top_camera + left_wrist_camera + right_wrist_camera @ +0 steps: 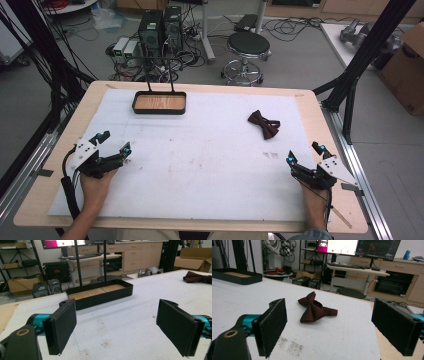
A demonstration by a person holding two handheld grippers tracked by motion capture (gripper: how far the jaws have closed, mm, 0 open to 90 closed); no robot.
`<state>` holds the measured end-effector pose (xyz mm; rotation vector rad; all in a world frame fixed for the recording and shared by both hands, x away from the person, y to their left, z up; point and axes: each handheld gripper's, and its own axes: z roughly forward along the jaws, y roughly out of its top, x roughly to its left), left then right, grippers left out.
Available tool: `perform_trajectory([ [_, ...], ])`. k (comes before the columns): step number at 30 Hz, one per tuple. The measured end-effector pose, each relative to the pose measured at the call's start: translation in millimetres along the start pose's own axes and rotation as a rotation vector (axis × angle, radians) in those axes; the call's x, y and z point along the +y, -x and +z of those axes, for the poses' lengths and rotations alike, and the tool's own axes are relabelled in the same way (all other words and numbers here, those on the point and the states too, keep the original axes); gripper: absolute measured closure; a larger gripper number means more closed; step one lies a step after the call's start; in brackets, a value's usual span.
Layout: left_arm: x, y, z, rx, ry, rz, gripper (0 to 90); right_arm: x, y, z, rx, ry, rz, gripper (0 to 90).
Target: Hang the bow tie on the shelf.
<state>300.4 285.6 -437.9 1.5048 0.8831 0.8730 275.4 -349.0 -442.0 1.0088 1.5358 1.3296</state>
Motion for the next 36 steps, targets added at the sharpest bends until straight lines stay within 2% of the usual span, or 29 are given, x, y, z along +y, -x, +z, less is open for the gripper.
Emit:
perform_trajectory([
  [17,0.1,0.4,0.3,0.0,-0.005,0.003,16.8,0.1,-1.1,-0.4,0.03,-0.004,0.006,12.3],
  [21,0.2,0.9,0.4,-0.001,-0.006,0.005,16.8,0.3,-2.2,0.0,0.031,-0.006,0.005,12.3],
  [23,0.2,1.1,0.5,-0.001,-0.007,0.008,16.8,1.0,-2.2,0.2,0.025,-0.008,-0.01,12.3],
  [25,0.1,1.7,0.7,-0.003,-0.006,0.007,16.8,2.8,-2.3,0.3,0.014,0.006,0.009,12.3],
  [27,0.2,1.9,0.8,-0.008,-0.008,0.013,16.8,4.5,-2.3,3.7,0.027,-0.006,0.043,12.3],
  [31,0.3,2.0,0.6,-0.01,-0.01,0.015,16.8,10.4,-3.4,11.0,0.039,-0.019,0.037,12.3],
  [33,0.3,1.9,0.6,-0.01,-0.01,0.014,16.8,20.3,-0.4,21.4,0.072,-0.047,0.049,12.3],
  [36,0.3,1.8,0.5,-0.01,-0.009,0.012,16.8,32.4,1.8,33.1,0.086,-0.059,0.049,12.3],
])
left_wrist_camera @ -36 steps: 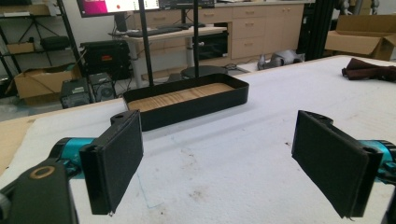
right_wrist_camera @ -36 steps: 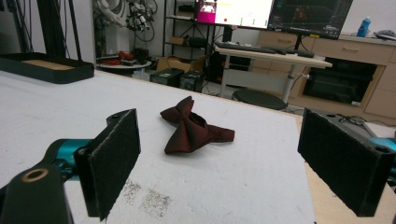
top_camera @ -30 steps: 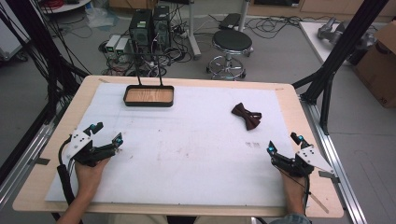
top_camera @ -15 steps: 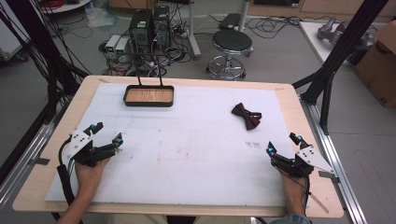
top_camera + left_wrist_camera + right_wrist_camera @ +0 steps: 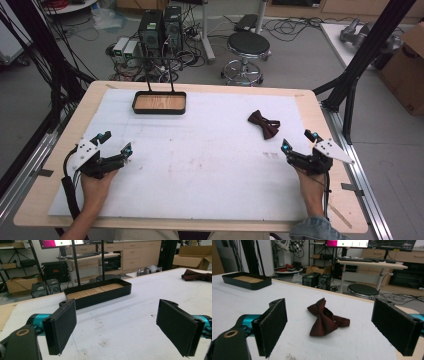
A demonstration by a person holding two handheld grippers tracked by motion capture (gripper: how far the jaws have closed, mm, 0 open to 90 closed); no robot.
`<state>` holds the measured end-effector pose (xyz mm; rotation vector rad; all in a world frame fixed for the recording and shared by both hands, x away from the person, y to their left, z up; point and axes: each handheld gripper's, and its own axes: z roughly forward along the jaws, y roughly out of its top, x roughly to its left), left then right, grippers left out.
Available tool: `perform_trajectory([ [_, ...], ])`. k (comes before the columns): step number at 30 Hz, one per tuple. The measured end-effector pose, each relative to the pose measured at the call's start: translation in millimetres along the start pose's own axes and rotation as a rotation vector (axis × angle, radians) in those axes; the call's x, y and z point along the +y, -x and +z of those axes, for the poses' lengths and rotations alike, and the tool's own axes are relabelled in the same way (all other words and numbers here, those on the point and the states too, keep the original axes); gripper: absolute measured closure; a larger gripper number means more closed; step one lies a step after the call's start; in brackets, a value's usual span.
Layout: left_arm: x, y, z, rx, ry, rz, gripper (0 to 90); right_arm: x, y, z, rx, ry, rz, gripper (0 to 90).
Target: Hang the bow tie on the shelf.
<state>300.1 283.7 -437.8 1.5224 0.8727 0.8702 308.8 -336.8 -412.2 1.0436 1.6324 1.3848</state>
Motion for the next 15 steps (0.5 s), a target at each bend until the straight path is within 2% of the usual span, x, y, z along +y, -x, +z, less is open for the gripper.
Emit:
perform_trajectory([
  [3,0.1,0.0,-0.1,0.0,0.0,-0.001,16.8,11.3,1.5,10.7,0.01,0.014,-0.006,12.5],
  [6,0.1,-0.2,-0.6,0.003,0.001,-0.004,16.8,18.6,4.1,21.3,0.03,-0.001,0.026,12.6],
  [10,0.0,-0.7,-0.4,0.001,0.003,-0.005,16.8,23.6,4.9,30.4,0.032,0.0,0.029,14.9],
  [11,0.0,-0.5,-0.3,0.002,0.004,-0.005,16.8,28.1,4.4,37.5,0.034,-0.004,0.038,15.0],
  [15,0.0,-0.5,-0.6,0.004,0.002,-0.007,16.8,35.8,2.6,48.5,0.032,0.008,0.024,15.5],
])
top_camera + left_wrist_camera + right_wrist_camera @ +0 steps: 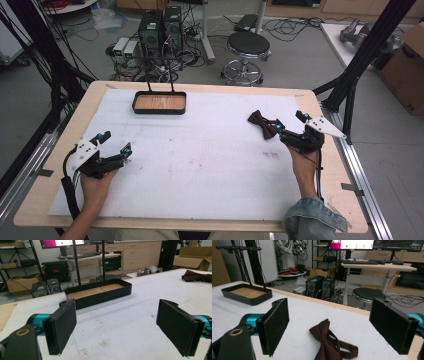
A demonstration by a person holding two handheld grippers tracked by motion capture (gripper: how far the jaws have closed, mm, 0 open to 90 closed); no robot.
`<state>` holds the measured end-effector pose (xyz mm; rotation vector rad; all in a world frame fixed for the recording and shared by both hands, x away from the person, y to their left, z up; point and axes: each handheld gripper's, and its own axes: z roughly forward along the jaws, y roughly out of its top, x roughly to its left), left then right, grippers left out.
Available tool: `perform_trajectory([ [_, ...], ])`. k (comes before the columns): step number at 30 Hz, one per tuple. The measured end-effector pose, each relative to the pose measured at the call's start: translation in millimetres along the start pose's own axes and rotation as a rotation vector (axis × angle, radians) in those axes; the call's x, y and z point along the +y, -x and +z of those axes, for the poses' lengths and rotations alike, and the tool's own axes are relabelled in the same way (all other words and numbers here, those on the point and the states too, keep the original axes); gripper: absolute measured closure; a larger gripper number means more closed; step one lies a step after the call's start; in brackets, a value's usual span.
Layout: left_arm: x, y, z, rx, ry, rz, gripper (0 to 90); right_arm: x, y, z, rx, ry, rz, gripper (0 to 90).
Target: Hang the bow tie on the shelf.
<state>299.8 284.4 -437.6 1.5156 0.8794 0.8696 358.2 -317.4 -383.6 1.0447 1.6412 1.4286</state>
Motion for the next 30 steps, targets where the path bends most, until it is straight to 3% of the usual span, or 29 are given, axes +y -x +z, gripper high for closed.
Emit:
perform_trajectory([
  [4,-0.1,-0.2,0.1,-0.004,0.002,-0.002,16.8,10.9,-3.7,23.9,0.019,-0.029,-0.006,20.2],
  [8,0.0,-0.2,0.1,-0.007,0.001,0.001,16.9,10.6,-6.2,42.7,0.042,-0.055,-0.011,28.3],
  [10,-0.1,-0.4,0.0,-0.006,0.002,-0.004,16.9,3.8,-7.3,62.7,0.043,-0.113,-0.017,32.1],
  [14,-0.2,-0.8,0.0,-0.007,0.004,-0.005,16.9,-11.3,-6.4,82.5,0.042,-0.193,-0.069,42.7],
  [18,-0.2,-0.7,0.0,-0.009,0.004,-0.005,17.3,-25.7,0.8,92.9,0.039,-0.277,-0.073,47.0],
  [19,-0.2,-0.5,0.0,-0.01,0.004,-0.006,17.3,-25.7,0.8,92.9,0.039,-0.277,-0.073,47.0],
  [20,-0.2,-0.6,0.0,-0.01,0.005,-0.005,17.4,-30.5,4.6,95.1,0.042,-0.309,-0.044,50.5],
  [22,-0.2,-0.6,0.1,-0.011,0.005,-0.005,17.4,-32.5,6.2,96.0,0.046,-0.325,-0.038,52.2],
  [25,-0.2,-0.8,0.0,-0.01,0.004,-0.004,17.3,-39.7,6.9,100.6,0.046,-0.387,-0.06,54.6],
  [30,-0.2,-0.7,0.0,-0.009,0.004,-0.005,17.4,-44.6,7.4,104.0,0.038,-0.423,-0.072,58.7],
])
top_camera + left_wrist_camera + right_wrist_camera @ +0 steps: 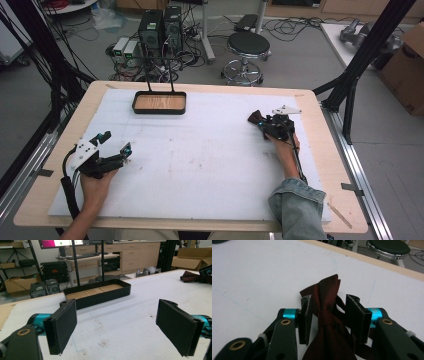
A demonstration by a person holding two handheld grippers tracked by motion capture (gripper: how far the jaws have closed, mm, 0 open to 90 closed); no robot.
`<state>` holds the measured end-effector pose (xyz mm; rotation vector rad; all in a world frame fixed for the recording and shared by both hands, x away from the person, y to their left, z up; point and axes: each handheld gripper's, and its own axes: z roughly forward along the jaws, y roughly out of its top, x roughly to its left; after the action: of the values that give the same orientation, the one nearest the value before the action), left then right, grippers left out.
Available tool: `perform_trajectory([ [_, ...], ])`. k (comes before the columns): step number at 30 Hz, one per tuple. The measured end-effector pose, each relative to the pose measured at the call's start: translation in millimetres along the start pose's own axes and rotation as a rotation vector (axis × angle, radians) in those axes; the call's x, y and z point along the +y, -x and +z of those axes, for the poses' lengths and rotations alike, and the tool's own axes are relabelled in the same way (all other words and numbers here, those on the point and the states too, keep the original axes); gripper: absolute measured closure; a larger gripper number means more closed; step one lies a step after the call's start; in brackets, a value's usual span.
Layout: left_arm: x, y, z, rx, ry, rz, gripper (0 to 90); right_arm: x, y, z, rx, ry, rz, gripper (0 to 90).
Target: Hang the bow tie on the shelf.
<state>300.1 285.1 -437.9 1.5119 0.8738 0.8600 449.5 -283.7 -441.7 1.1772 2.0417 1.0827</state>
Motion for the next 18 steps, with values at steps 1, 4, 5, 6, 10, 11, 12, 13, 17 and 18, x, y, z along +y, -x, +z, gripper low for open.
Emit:
perform_trajectory([
  [1,0.0,0.1,0.1,-0.001,0.0,0.0,17.4,0.1,-0.9,0.5,-0.001,-0.003,-0.009,60.5],
  [4,0.0,0.2,0.1,-0.001,0.0,0.0,17.4,0.3,-4.4,3.0,-0.006,-0.029,-0.049,67.0],
  [5,0.0,0.3,0.0,0.0,0.0,-0.001,17.4,0.3,-4.9,3.7,-0.008,-0.034,-0.06,68.9],
  [6,0.0,0.2,0.0,-0.001,0.0,0.0,17.4,0.3,-5.6,4.2,-0.008,-0.04,-0.065,70.6],
  [10,0.1,0.5,-0.2,0.001,-0.003,0.0,17.4,0.2,-7.2,5.4,-0.007,-0.059,-0.082,75.5],
  [11,0.1,0.4,-0.1,0.0,-0.003,0.003,17.4,0.2,-6.9,5.3,-0.006,-0.056,-0.081,76.0],
  [12,0.1,0.4,-0.2,0.0,-0.003,0.002,17.4,0.3,-6.2,4.7,0.0,-0.054,-0.077,76.4],
  [13,0.1,0.4,-0.2,0.0,-0.003,0.002,17.4,0.3,-6.2,4.7,0.0,-0.054,-0.077,76.4],
  [17,0.1,0.3,0.1,0.001,-0.002,0.003,17.5,3.8,-4.1,-2.5,0.009,-0.017,-0.044,76.6],
  [18,0.1,0.3,0.1,0.001,-0.002,0.003,17.5,7.8,-5.7,-7.7,0.011,0.017,-0.043,76.7],
])
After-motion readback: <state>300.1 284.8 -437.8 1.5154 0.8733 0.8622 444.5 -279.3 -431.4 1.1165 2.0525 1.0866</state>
